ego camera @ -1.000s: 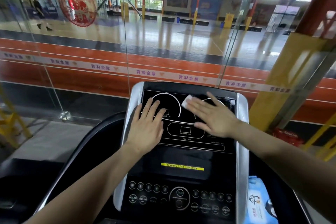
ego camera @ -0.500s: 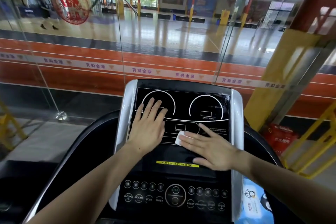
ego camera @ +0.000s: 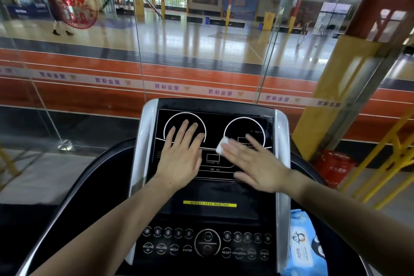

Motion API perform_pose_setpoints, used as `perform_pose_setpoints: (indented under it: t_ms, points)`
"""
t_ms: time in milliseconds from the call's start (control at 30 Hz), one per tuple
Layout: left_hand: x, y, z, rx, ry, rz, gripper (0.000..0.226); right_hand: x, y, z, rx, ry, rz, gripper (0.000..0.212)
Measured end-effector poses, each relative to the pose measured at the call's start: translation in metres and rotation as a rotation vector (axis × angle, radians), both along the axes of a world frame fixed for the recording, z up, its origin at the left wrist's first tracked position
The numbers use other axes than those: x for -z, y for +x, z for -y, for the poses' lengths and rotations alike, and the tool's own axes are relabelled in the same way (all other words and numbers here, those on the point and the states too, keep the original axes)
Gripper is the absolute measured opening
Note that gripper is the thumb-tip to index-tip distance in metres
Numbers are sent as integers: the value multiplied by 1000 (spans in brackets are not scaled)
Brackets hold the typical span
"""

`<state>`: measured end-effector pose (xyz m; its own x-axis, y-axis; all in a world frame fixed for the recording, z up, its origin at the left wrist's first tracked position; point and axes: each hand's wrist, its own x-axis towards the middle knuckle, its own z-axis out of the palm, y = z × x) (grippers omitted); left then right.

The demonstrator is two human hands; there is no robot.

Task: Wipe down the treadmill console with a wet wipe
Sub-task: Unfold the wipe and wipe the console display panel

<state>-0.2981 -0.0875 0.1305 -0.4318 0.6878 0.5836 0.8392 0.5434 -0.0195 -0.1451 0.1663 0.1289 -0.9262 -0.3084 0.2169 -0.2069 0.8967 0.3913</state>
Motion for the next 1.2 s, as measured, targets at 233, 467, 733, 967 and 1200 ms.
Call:
perform_pose_setpoints:
  t_ms: [233,467,733,967,1200]
  points:
    - [-1,-2,-4,14,-7,-18,47,26,36,3,-104,104,100,68]
    - [-13,3,-17,33,-12,-47,49,-50,-16,-36,170,72,-42,69]
    - [-11,-3,-11,51,-34,-82,47,20,46,-5,19,94,82,73]
    - [-13,-4,-15,53,-33,-83,47,1,39,-19,-47,180,121,72]
    - [-14,1,-22,68,-36,-87,47,-59,-3,-55,193,159,4,73]
